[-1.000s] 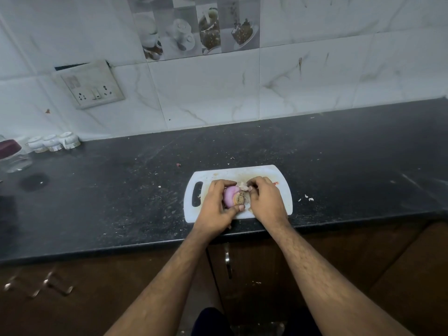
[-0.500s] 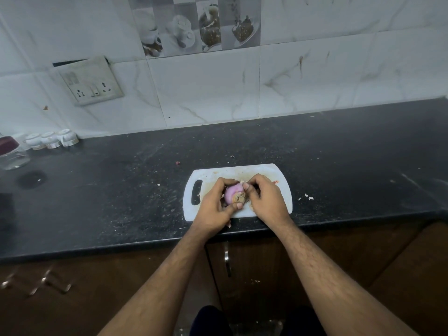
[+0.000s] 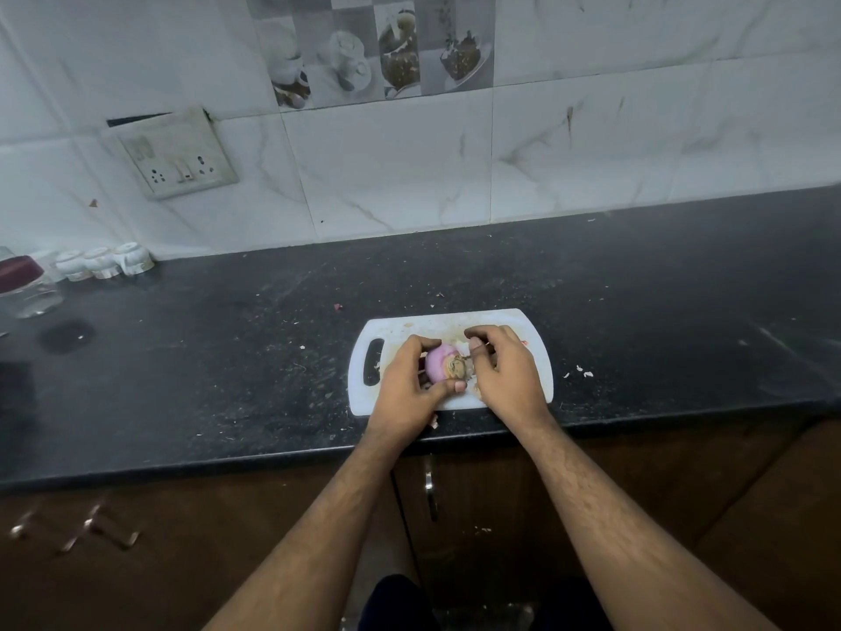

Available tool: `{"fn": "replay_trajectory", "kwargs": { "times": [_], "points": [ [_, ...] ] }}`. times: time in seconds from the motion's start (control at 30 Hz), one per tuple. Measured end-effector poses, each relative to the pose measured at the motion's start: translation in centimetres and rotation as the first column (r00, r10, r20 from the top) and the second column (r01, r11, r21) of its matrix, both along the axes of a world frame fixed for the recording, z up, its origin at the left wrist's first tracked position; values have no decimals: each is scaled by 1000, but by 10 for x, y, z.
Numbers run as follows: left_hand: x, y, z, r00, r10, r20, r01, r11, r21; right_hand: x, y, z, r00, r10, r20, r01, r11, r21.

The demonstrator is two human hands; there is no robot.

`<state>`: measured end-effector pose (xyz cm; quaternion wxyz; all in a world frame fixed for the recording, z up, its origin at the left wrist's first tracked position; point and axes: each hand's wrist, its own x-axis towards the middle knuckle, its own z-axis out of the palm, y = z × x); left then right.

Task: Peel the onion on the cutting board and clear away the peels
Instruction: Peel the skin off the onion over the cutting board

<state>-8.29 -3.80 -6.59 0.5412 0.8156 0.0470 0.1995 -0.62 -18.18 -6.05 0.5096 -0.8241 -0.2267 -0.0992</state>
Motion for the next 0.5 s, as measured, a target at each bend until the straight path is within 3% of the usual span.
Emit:
{"fn": "replay_trajectory", "kwargs": {
  "times": [0.17, 0.33, 0.5],
  "points": [
    [-2, -2, 3, 1000, 14, -12, -14, 998, -56, -4, -4, 2, 985, 170, -29, -167, 982, 90],
    [-3, -2, 4, 999, 40, 1, -40, 999, -14, -2, -4, 1, 985, 171, -34, -168, 982, 82],
    [-3, -1, 2, 999, 51, 13, -52, 997, 58, -5, -2, -2, 984, 160, 76, -161, 987, 13]
  ]
}}
